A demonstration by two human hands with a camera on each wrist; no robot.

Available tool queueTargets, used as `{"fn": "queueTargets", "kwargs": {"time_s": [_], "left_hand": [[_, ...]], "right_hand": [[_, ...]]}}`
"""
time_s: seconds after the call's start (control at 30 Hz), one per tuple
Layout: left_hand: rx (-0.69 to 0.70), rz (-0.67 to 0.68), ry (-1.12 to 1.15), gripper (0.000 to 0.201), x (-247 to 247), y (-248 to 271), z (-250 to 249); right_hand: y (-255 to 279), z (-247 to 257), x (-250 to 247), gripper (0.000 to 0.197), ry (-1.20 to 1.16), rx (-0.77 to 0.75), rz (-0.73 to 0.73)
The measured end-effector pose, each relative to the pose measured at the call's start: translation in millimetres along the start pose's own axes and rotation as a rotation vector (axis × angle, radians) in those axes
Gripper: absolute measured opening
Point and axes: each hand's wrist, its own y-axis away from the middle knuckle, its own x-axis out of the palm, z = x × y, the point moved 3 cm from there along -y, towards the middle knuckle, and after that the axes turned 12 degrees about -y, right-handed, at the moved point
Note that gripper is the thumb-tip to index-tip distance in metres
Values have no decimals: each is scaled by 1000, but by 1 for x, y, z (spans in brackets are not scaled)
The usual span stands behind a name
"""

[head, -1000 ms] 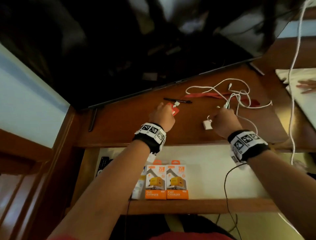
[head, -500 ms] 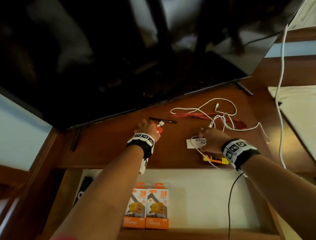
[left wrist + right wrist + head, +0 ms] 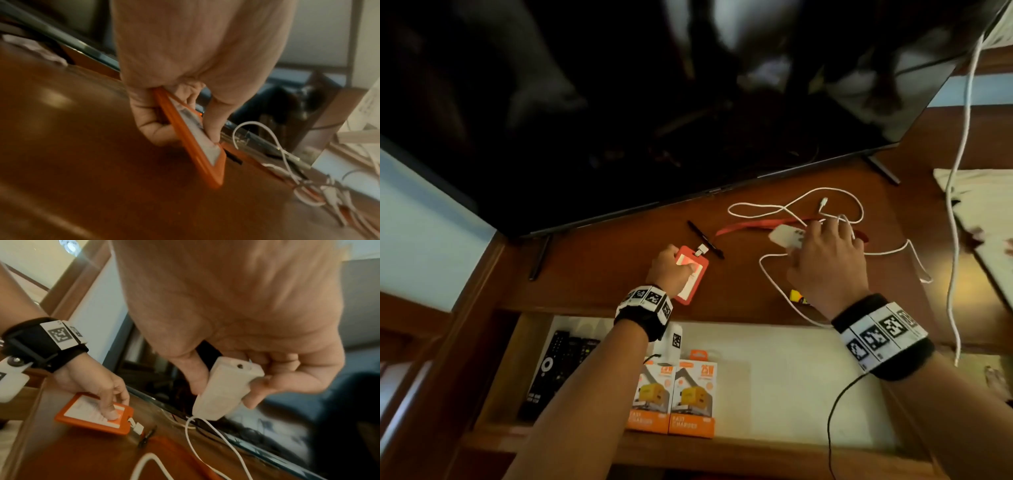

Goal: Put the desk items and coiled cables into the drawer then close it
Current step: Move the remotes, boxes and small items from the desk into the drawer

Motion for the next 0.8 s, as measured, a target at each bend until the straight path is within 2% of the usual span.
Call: {"fn": "queueTargets", "kwargs": {"time_s": [0.07, 0.1, 0.23, 0.37, 0.47, 0.57, 0.7, 0.8], "left_hand": [[-4, -11, 109, 27, 0, 12, 14], [-12, -9, 153, 22, 1, 19, 21], [4, 7, 210, 21, 3, 39, 46], [62, 13, 147, 25, 2, 40, 54], [122, 36, 110, 24, 3, 37, 50], [148, 55, 107, 23, 5, 33, 46], [125, 40, 65, 25, 7, 34, 44], [113, 12, 11, 28, 10, 35, 44]], "right_hand": [[18, 16, -3, 43, -48, -41, -29], [30, 24, 1, 43, -80, -45, 26], [89, 49, 54, 38, -106, -92, 391], [135, 38, 113, 33, -14, -64, 745], [145, 26, 146, 34, 35, -102, 956], [140, 23, 171, 40, -61, -94, 1149], [129, 29, 199, 37, -132, -97, 1225], [123, 32, 211, 26, -201, -80, 1138]]}}
